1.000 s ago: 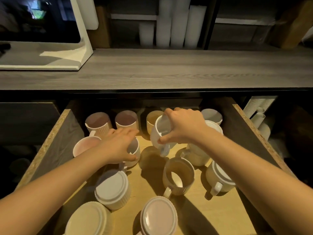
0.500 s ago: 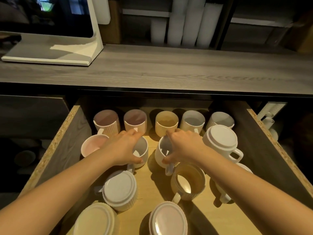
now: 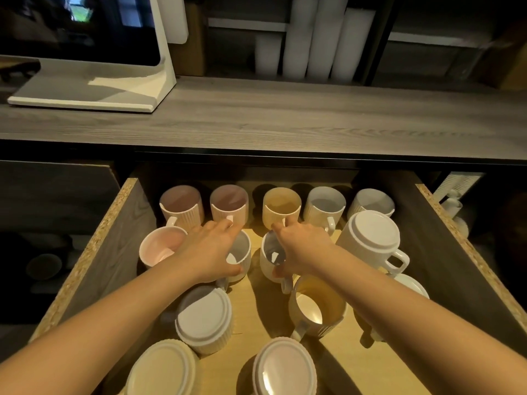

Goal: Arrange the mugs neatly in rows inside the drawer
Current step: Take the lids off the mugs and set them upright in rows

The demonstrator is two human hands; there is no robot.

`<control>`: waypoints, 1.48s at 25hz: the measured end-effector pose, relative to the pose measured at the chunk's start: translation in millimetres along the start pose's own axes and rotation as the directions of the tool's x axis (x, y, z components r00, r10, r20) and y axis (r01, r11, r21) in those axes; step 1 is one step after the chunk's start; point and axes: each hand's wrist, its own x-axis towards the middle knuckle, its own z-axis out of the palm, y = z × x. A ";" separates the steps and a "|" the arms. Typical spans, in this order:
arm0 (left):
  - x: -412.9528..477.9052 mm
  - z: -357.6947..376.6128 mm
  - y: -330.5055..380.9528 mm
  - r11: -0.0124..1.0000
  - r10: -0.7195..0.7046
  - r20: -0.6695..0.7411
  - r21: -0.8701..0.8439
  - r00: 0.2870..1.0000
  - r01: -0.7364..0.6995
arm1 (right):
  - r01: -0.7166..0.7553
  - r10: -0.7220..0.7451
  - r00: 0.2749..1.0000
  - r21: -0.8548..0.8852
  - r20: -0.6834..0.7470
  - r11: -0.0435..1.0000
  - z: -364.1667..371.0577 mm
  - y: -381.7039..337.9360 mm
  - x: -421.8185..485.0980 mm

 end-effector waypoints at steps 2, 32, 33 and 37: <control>-1.3 -5.0 9.3 0.999 0.037 -0.007 0.018 0.999 -0.037 | -0.003 0.003 1.000 -0.004 0.004 1.000 -10.4 5.4 -6.2; 60.6 -11.7 120.7 0.838 0.316 -0.072 -0.447 0.946 -0.314 | -0.054 0.314 0.919 0.713 -0.239 0.699 -54.7 145.3 -104.8; 59.9 -12.2 122.6 0.785 0.301 -0.123 -0.532 0.945 -0.319 | -0.024 0.321 0.922 0.795 -0.217 0.606 -55.8 146.3 -106.2; 59.4 -15.2 126.8 0.657 0.243 -0.292 -0.652 0.925 -0.378 | 0.057 0.237 0.963 0.954 -0.131 0.294 -50.9 147.9 -104.8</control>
